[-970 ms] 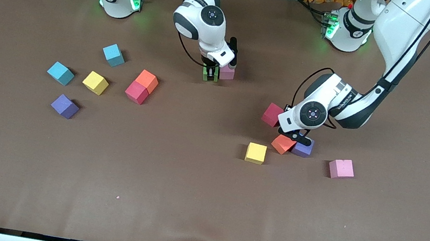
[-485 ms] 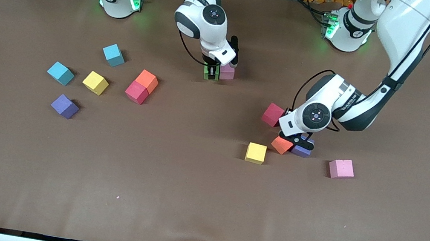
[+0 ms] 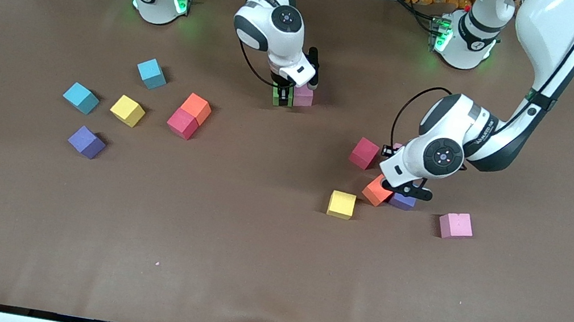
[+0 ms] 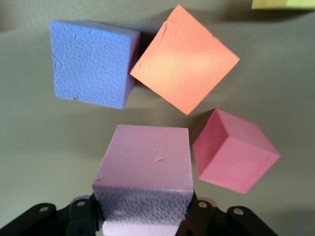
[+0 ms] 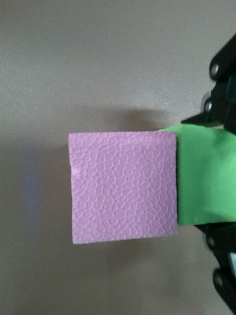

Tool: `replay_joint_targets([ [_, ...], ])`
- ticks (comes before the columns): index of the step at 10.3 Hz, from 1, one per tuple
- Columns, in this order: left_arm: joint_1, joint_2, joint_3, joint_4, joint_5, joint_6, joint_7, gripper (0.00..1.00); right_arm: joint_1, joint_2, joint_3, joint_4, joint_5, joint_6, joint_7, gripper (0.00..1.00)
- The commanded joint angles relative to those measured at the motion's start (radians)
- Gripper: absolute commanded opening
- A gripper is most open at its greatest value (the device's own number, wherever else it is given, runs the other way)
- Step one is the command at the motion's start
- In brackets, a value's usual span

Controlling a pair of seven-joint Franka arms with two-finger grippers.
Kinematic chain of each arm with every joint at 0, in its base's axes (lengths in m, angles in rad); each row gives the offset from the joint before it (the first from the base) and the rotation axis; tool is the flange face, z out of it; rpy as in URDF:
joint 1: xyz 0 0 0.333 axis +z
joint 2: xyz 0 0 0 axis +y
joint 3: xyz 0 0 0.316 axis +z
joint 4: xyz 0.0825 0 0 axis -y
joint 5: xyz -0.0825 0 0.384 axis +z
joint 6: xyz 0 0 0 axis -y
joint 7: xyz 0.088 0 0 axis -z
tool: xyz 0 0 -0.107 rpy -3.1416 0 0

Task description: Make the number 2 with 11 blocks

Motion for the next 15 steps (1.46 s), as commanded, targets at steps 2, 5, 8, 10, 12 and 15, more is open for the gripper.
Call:
replay_joint_targets([
  [2, 0.001, -0.017, -0.074, 0.020, -0.019, -0.023, -0.305, 0.09, 0.011, -0.003, -0.009, 0.001, -0.015, -0.006, 0.027, 1.00],
  [5, 0.006, -0.023, -0.097, 0.020, -0.077, -0.026, -0.537, 0.08, 0.009, -0.084, -0.004, 0.000, -0.012, -0.112, 0.020, 1.00],
  [8, 0.007, -0.052, -0.117, 0.023, -0.113, -0.082, -0.730, 0.00, -0.034, -0.257, -0.006, -0.011, -0.010, -0.262, 0.017, 1.00],
  [10, 0.007, -0.077, -0.117, 0.035, -0.197, -0.087, -0.929, 0.00, -0.167, -0.334, -0.008, -0.017, -0.010, -0.368, 0.017, 1.00],
  [12, 0.003, -0.086, -0.134, 0.029, -0.248, -0.082, -1.055, 0.00, -0.293, -0.383, -0.011, -0.018, -0.010, -0.422, 0.011, 1.00],
  [15, -0.003, -0.085, -0.156, -0.002, -0.262, -0.022, -1.202, 0.00, -0.476, -0.379, -0.011, -0.035, -0.038, -0.410, -0.003, 1.00],
])
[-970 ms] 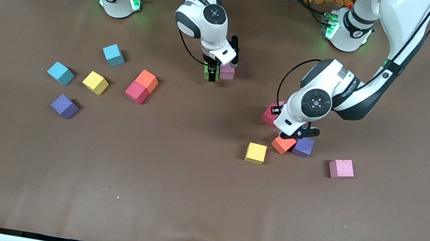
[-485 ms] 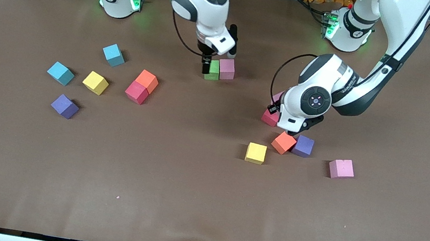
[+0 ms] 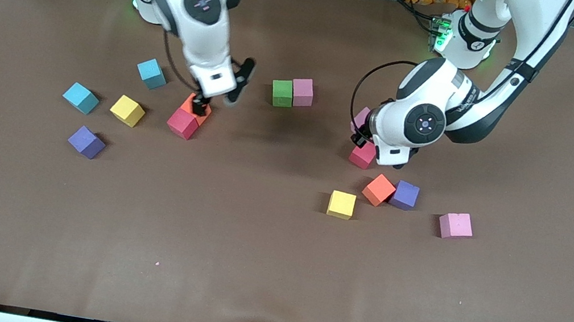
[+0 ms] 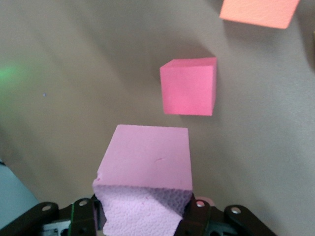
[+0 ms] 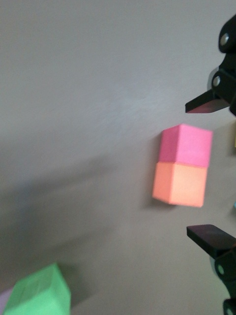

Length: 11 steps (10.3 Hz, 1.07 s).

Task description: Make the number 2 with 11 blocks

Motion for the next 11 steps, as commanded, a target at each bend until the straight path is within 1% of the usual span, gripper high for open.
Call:
replay_joint_targets([
  [1, -0.011, -0.021, -0.029, -0.059, -0.025, 0.081, -0.138, 0.00, -0.131, -0.011, 0.016, -0.031, -0.030, 0.012, -0.003, 1.00],
  [3, -0.016, -0.023, -0.054, -0.094, -0.024, 0.136, -0.206, 0.00, -0.229, 0.004, 0.019, -0.075, -0.030, 0.083, -0.017, 1.00],
  [4, -0.016, -0.026, -0.059, -0.125, -0.025, 0.202, -0.261, 0.00, -0.269, 0.016, 0.020, -0.114, -0.030, 0.136, -0.023, 1.00],
  [6, -0.034, -0.021, -0.076, -0.223, -0.024, 0.430, -0.357, 0.00, -0.356, 0.047, 0.022, -0.175, -0.021, 0.234, 0.009, 1.00],
  [7, -0.035, -0.023, -0.076, -0.260, -0.024, 0.475, -0.364, 0.00, -0.393, 0.059, 0.023, -0.174, -0.015, 0.236, 0.018, 1.00],
  [9, -0.044, -0.026, -0.077, -0.285, -0.024, 0.494, -0.442, 0.00, -0.408, 0.071, 0.022, -0.174, -0.012, 0.239, 0.076, 1.00],
  [11, -0.058, -0.026, -0.083, -0.321, -0.024, 0.540, -0.480, 0.00, -0.482, 0.081, 0.022, -0.172, -0.067, 0.244, -0.007, 1.00],
])
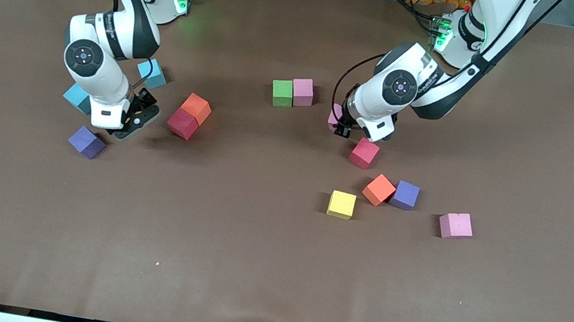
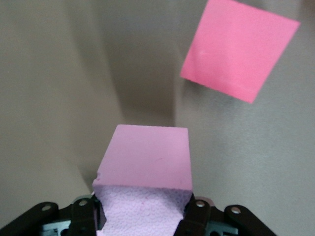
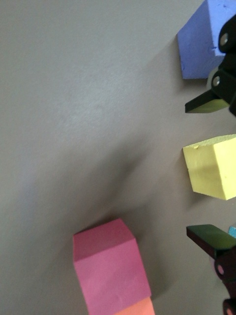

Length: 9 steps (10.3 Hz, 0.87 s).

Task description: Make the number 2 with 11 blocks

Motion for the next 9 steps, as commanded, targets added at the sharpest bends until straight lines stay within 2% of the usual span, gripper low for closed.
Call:
replay_joint_targets([
  [1, -0.013, -0.026, -0.023, -0.063, -0.023, 0.084, -0.070, 0.00, -0.092, 0.007, 0.018, -0.008, -0.049, 0.010, -0.133, 1.00],
  [2, -0.035, -0.026, -0.026, -0.098, -0.023, 0.154, -0.102, 0.00, -0.112, 0.010, 0.019, -0.013, -0.049, -0.001, -0.227, 1.00],
  [6, -0.060, -0.021, -0.026, -0.183, -0.023, 0.291, -0.215, 0.00, -0.187, -0.003, 0.024, -0.085, -0.046, 0.014, -0.440, 1.00],
  [9, -0.098, -0.019, -0.026, -0.229, -0.023, 0.385, -0.291, 0.00, -0.195, -0.003, 0.027, -0.131, -0.036, 0.036, -0.481, 1.00],
])
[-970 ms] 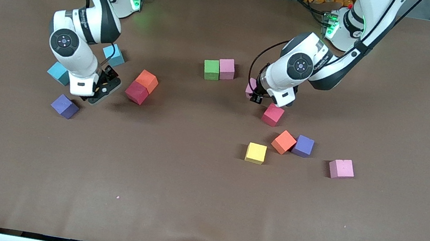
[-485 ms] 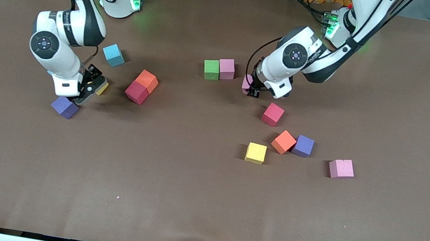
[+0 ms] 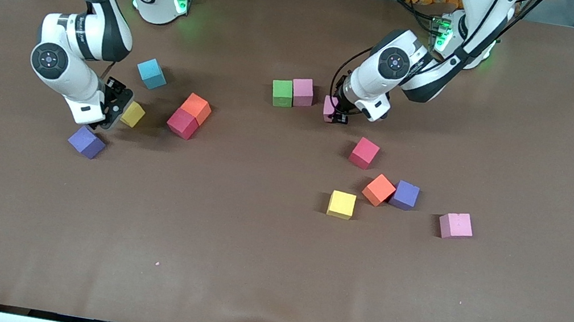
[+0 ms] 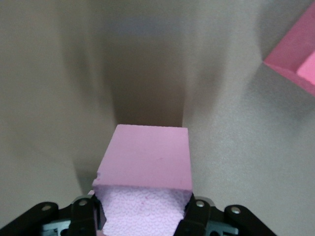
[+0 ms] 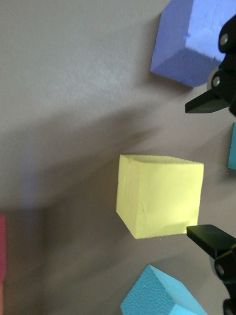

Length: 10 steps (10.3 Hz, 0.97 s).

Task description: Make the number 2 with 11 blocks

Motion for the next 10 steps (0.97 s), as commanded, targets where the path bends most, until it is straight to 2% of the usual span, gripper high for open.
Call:
replay_joint_targets([
  [1, -0.042, -0.020, -0.003, -0.045, -0.023, 0.077, -0.049, 0.00, -0.025, -0.015, 0.026, -0.055, -0.005, 0.044, -0.021, 1.00],
  [3, -0.054, -0.020, -0.003, -0.054, -0.023, 0.115, -0.054, 0.00, -0.022, -0.008, 0.026, -0.097, -0.005, 0.129, -0.021, 1.00],
  [5, -0.083, -0.023, -0.002, -0.082, -0.023, 0.182, -0.091, 0.00, -0.017, -0.008, 0.027, -0.098, -0.005, 0.135, -0.021, 1.00],
  [10, -0.109, -0.012, 0.000, -0.082, -0.023, 0.198, -0.106, 0.00, -0.016, 0.029, 0.026, -0.106, -0.005, 0.199, -0.021, 1.00],
])
